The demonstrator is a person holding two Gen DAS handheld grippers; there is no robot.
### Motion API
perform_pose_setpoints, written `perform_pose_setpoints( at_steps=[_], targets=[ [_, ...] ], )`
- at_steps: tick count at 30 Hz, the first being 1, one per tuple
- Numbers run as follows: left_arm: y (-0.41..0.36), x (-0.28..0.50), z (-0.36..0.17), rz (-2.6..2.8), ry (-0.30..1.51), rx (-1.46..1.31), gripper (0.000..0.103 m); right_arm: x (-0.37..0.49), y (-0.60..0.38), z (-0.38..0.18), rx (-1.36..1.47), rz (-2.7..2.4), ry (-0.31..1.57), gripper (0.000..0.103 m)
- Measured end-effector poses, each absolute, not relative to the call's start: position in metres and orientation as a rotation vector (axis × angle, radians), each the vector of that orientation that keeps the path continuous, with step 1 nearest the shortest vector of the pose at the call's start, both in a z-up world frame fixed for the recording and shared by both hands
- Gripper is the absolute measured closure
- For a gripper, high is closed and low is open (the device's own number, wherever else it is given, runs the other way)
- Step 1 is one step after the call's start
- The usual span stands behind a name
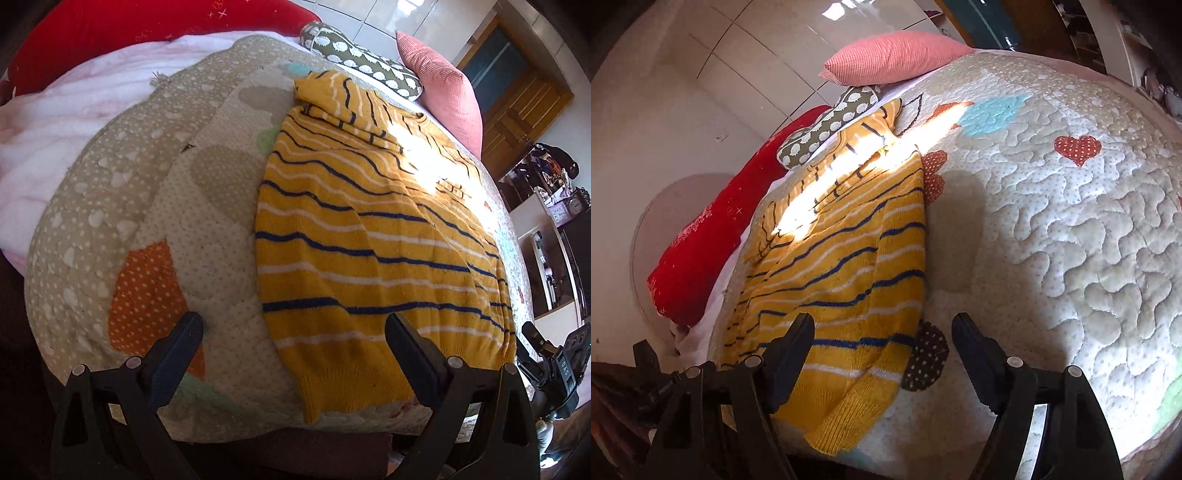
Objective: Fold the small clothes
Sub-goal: 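Move both grippers to the sweater hem and grasp it, then lift the hem with both grippers and fold it toward the collar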
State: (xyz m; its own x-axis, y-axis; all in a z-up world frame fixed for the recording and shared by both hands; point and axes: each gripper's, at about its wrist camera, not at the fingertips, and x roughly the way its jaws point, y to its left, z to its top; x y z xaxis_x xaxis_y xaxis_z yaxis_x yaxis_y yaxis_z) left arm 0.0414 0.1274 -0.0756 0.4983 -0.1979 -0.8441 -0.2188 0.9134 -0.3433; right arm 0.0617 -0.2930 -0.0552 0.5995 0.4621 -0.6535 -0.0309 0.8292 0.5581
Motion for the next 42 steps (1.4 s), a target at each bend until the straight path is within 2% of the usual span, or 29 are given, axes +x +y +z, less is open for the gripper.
perform_pose_setpoints(
  at_steps=[12,13,14,15,16,17,19,20,21,24,27,42],
  targets=[
    [0.058,0.04,-0.087,-0.103,1.103,-0.292,0.007,0.05,-0.238,-0.062,0.361,0.326,0.939,0.022],
    [0.059,0.04,-0.085,-0.098,1.103,-0.303,0.024,0.052,-0.234,-0.062,0.353,0.331,0.941,0.022],
    [0.06,0.039,-0.083,-0.082,1.105,-0.296,0.051,0.054,-0.23,-0.061,0.343,0.337,0.942,0.022],
    [0.061,0.04,-0.08,-0.092,1.108,-0.294,0.068,0.057,-0.226,-0.061,0.331,0.343,0.94,0.023],
    [0.064,0.039,-0.079,-0.115,1.115,-0.318,0.09,0.058,-0.222,-0.061,0.314,0.344,0.938,0.024],
    [0.068,0.038,-0.077,-0.128,1.115,-0.359,0.09,0.059,-0.218,-0.061,0.289,0.335,0.934,0.029],
    [0.071,0.034,-0.073,-0.121,1.109,-0.378,0.09,0.059,-0.213,-0.059,0.244,0.327,0.918,0.054],
    [0.073,0.032,-0.071,-0.118,1.107,-0.379,0.09,0.061,-0.214,-0.059,0.254,0.333,0.925,0.08],
    [0.074,0.03,-0.069,-0.12,1.106,-0.385,0.09,0.062,-0.218,-0.06,0.292,0.344,0.94,0.085],
    [0.077,0.024,-0.062,-0.118,1.096,-0.391,0.09,0.06,-0.236,-0.063,0.434,0.374,0.955,0.092],
    [0.08,0.016,-0.052,-0.118,1.075,-0.396,0.09,0.049,-0.246,-0.062,0.494,0.397,0.961,0.094],
    [0.091,-0.005,-0.059,-0.091,1.104,-0.415,0.09,-0.005,-0.242,-0.067,0.452,0.506,1.049,0.096]
  ],
)
